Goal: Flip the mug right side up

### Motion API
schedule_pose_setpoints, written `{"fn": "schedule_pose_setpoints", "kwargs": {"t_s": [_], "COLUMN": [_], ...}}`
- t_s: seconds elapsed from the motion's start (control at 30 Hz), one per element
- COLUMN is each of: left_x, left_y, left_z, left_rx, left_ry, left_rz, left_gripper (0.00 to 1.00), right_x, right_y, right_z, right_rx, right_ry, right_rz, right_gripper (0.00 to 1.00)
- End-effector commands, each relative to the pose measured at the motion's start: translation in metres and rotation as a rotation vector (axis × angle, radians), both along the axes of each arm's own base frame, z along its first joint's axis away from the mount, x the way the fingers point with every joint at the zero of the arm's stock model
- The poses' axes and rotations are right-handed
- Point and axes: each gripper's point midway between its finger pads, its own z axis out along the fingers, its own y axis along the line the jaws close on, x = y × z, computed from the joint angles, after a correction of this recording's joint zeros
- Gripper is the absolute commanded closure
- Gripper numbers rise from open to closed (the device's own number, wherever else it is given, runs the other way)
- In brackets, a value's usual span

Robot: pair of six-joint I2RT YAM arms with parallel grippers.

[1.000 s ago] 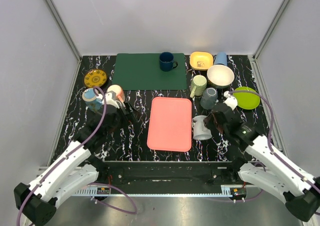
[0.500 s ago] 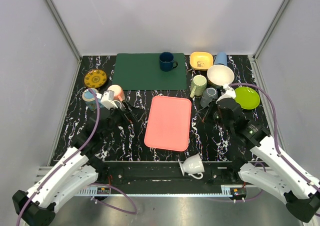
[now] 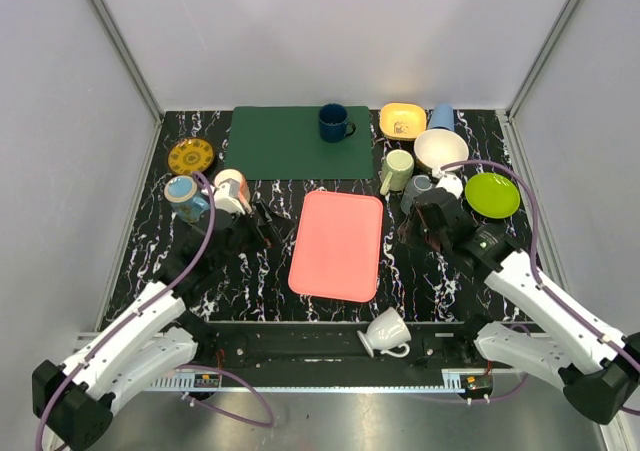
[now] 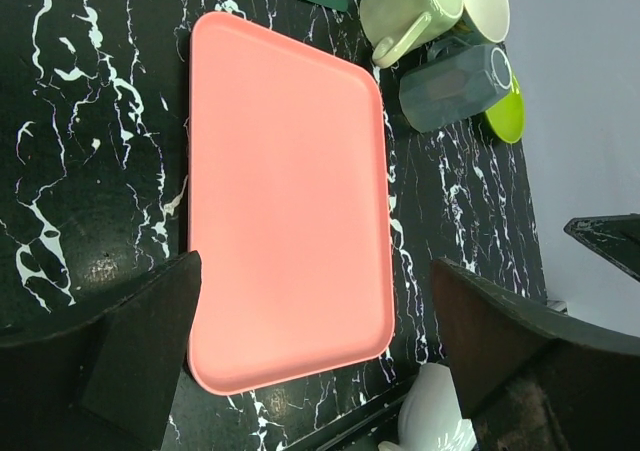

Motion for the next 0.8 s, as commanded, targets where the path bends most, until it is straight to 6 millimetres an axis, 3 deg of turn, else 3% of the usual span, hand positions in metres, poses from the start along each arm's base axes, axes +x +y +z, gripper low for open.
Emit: {"fn": "schedule_pose_setpoints", "kwargs": {"t_s": [0.0,0.2,0.4,0.47,0.6,0.63,0.77], "left_x": [0.005,0.005,-0.003,-0.005,-0.006,-0.006,-0.004], "left_y": [-0.007,-0.015,-0.032,-0.039,-0.050,-0.052,-0.055], "left_z": [0.010,0.003,-0.015,-0.013,-0.005,-0.003,0.003], "left_rx": [-0.027,0.006,0.035,0.025,0.025,0.029,0.039], "left_ry": [-0.020,0.031,0.087,0.081,0.060,0.055,0.043], "left_rz": [-0.016,-0.057,-0.151,-0.177,-0.218,-0.223,-0.231], "left_gripper": [0.02,0.03,0.03,0.03,0.03,0.03,0.03], "right_x": [0.020,0.028,0.025,0.028,0.058,0.074,0.117], "right_y": [-0.008,-0.001,-0.026,-0.035,-0.061,-0.073,-0.080], "right_z": [0.012,0.007,-0.009,-0.010,0.002,0.004,0.001], "right_rx": [-0.054,-0.095,-0.130,-0.122,-0.129,-0.123,-0.147], "right_ry": [-0.047,-0.017,-0.004,-0.007,-0.031,-0.017,0.000], "right_rz": [-0.088,-0.076,-0.173,-0.209,-0.306,-0.349,-0.355], "right_gripper": [0.59,0.47,0.37,0.35,0.32,0.31,0.30]}}
